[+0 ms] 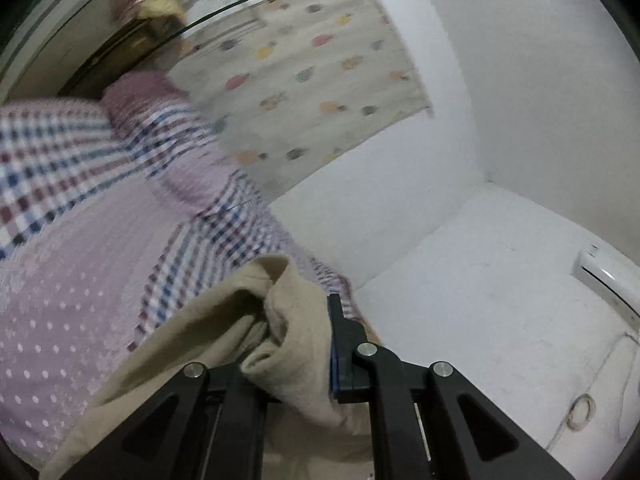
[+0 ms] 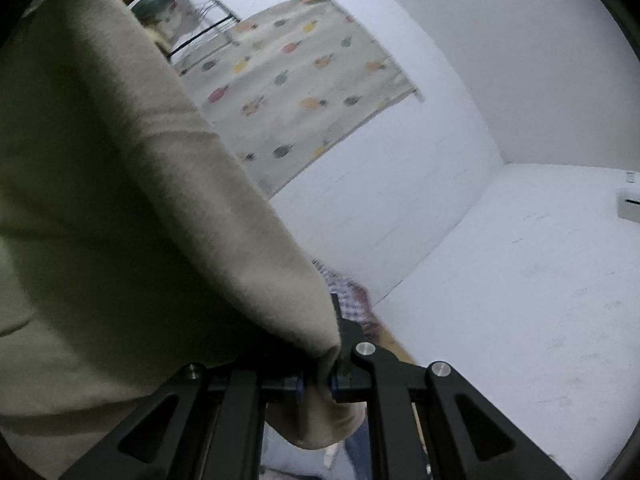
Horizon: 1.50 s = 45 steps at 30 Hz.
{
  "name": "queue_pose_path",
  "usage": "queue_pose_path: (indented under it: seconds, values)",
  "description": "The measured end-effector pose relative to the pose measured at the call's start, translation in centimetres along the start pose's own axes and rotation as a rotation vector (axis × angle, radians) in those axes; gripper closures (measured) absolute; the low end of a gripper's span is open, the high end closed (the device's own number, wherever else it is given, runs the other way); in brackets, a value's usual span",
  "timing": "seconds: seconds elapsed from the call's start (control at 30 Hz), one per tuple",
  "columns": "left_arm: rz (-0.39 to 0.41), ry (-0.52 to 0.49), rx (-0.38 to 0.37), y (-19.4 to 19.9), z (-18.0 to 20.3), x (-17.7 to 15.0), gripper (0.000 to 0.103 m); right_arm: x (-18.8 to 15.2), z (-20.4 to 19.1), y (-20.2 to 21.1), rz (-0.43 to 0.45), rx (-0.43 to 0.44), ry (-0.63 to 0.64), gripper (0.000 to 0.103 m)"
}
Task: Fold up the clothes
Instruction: 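Lift the shirt end with both grippers and fold it over the shirt, then lay the folded end down and open both grippers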
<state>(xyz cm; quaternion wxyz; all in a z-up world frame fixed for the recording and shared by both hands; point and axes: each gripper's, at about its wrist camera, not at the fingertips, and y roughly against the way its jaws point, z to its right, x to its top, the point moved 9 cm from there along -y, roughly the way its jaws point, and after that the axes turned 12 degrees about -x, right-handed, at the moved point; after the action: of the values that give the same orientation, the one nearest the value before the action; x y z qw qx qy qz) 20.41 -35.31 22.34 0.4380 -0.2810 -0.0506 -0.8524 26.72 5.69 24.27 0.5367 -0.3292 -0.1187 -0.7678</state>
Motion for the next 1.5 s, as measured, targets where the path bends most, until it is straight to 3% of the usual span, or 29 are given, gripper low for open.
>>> queue_pose_path:
  seconds: [0.23,0.53,0.7,0.77,0.83,0.93,1.0,1.07,1.1,1.27,1.5]
  values:
    - [-0.047,0.097,0.190,-5.5,-11.1,-0.9,0.096,-3.2,-8.1,-4.4,-0.104,0.146,0.064,0.097]
    - [-0.137,0.203,0.372,-15.2,-22.8,1.4,0.096,-6.1,-18.0,-15.6,-0.241,0.361,0.199,0.097]
    - [-0.209,0.298,0.479,-18.2,-30.3,0.3,0.096,-9.3,-23.5,-20.4,-0.359,0.516,0.260,0.094]
    - [-0.221,0.340,0.523,-18.3,-32.9,-0.3,0.095,-10.7,-25.8,-22.1,-0.412,0.583,0.281,0.088]
    - [-0.234,0.369,0.516,-18.4,-34.0,-0.5,0.095,-11.7,-27.7,-23.2,-0.458,0.641,0.279,0.082]
    - [-0.224,0.389,0.463,-18.2,-34.4,-0.2,0.083,-13.6,-29.5,-24.9,-0.547,0.676,0.271,0.054]
    - [-0.149,0.367,0.421,-17.3,-33.8,1.5,0.051,-14.3,-29.9,-26.3,-0.602,0.692,0.209,0.044]
    - [-0.049,0.331,0.391,-15.6,-32.9,3.5,0.027,-14.8,-29.4,-28.4,-0.682,0.691,0.076,0.038]
    - [-0.014,0.317,0.377,-14.7,-32.5,4.4,0.021,-14.9,-28.7,-29.5,-0.719,0.673,-0.001,0.036]
    - [-0.027,0.278,0.365,-10.5,-31.1,4.2,0.020,-17.6,-22.2,-32.9,-0.914,0.483,-0.424,0.031]
    - [-0.105,0.208,0.424,-3.9,-29.2,-0.5,0.019,-19.9,-18.8,-25.7,-1.022,0.710,-0.831,0.031]
